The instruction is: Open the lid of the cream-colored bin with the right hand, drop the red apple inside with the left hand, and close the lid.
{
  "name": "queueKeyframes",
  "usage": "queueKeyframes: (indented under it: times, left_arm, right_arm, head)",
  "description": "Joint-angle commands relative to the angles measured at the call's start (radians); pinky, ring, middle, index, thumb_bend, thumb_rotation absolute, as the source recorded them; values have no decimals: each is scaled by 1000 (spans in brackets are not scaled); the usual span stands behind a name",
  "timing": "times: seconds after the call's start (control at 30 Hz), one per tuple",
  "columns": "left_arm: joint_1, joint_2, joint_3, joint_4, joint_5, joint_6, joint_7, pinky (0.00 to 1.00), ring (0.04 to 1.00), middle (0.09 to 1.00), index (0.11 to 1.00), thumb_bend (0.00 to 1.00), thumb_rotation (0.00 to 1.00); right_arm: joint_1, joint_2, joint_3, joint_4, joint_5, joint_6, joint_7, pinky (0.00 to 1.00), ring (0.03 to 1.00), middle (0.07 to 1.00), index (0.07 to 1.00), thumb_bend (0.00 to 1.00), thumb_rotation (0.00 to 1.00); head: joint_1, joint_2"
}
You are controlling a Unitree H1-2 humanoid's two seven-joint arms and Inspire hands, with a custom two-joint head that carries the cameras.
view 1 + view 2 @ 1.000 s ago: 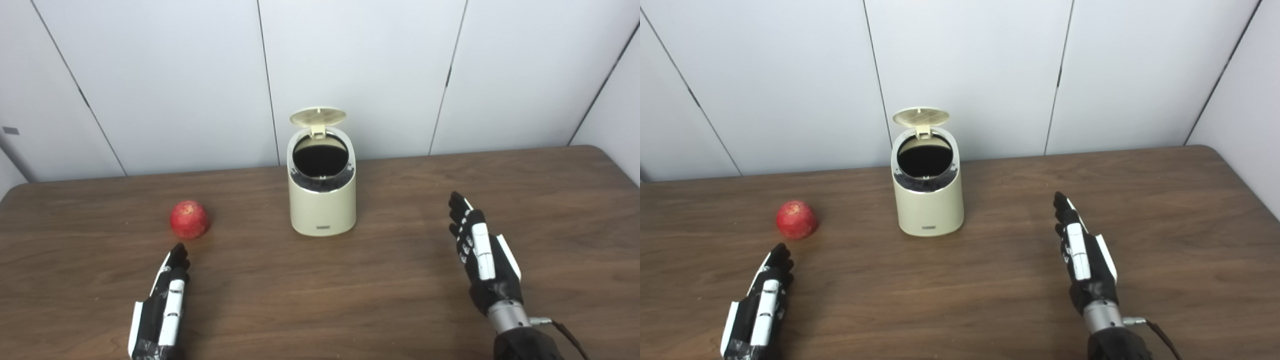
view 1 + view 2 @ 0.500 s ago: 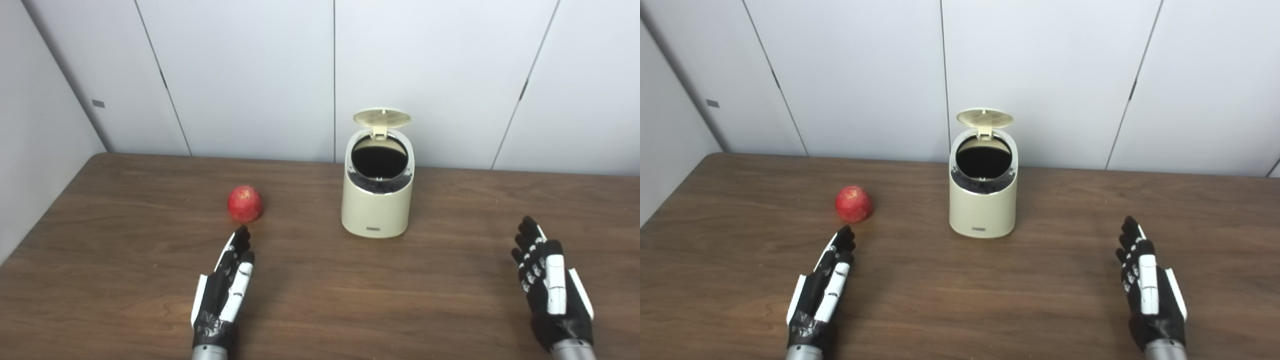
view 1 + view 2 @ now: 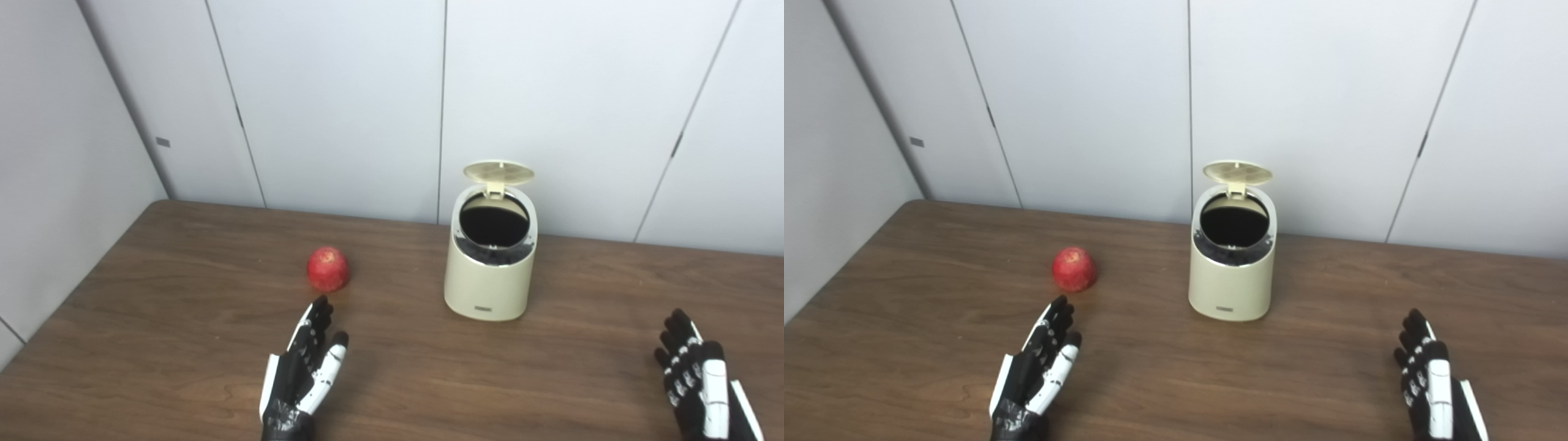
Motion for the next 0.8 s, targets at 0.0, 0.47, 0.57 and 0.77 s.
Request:
queueKeyframes:
  times: [0.0,0.47,0.57,0.77]
  left_arm:
    - [18,-12,-8,-29,34,-18,17,899,922,934,950,585,286]
    - [-31,57,2,-210,470,173,69,718,823,874,906,785,98]
    - [-75,97,4,-226,557,218,62,723,811,872,899,834,104]
    - [-168,164,6,-227,758,395,22,673,790,849,879,909,150]
  right_arm:
    - [-6,-19,-9,-28,15,-26,14,1000,999,983,966,504,1000]
    - [0,-15,6,-31,0,-21,15,919,914,907,895,653,918]
    - [2,-11,11,-44,-7,-11,8,917,917,908,893,675,922]
    - [3,-4,9,-63,-9,11,-4,897,908,898,884,697,908]
  head:
    - [0,0]
    - [37,-5]
    - [31,-6]
    - [29,-6]
